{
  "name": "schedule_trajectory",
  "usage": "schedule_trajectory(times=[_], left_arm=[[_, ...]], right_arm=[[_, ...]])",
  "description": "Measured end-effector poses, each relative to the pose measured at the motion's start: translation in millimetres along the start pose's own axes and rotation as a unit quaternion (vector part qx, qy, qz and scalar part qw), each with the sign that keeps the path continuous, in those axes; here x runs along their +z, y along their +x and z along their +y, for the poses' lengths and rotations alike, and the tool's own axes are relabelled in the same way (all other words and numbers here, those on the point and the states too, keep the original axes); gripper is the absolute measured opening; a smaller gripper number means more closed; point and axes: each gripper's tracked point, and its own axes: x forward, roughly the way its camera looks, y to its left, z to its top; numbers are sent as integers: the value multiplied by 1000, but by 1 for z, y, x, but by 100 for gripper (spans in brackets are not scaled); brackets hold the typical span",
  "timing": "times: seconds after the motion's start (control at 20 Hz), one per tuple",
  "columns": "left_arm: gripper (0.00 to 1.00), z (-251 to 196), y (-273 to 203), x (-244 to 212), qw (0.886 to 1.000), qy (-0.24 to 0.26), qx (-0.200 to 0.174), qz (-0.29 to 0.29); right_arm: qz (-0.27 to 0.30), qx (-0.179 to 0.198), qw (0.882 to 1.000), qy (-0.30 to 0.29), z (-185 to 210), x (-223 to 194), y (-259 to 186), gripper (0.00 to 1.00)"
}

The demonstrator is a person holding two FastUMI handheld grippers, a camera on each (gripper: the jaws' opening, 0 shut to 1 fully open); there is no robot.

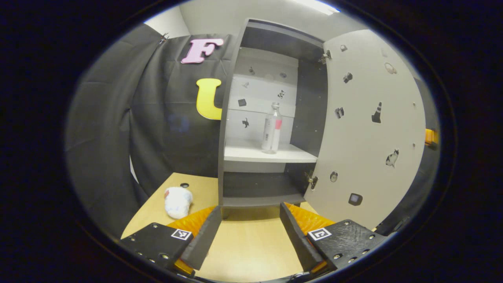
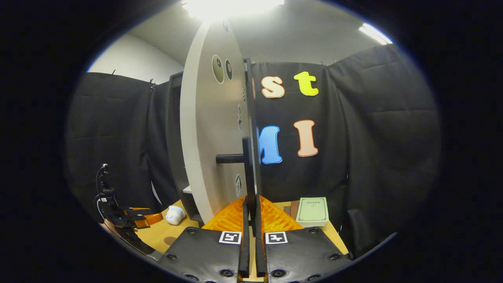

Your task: Open the cabinet door with the right hand, grasp the bottle in the cabinet with the left hand and place it on the coaster, then close the cabinet door with the right hand.

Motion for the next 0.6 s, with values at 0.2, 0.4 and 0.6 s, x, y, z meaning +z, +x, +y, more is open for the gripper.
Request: schedule_trajectory(times=[0.2, 0.4, 0.6], left_arm=[[91, -6, 7, -2, 1000, 3, -14, 10], [92, -21, 30, 9, 999, -5, -42, 11], [92, -30, 49, 27, 998, 5, -62, -4]], right_arm=[[-9, -4, 1000, 14, 3, 0, 0, 5], [-1, -29, 999, 24, -4, -3, -8, 6], [14, -80, 996, 33, -19, -9, -26, 7]])
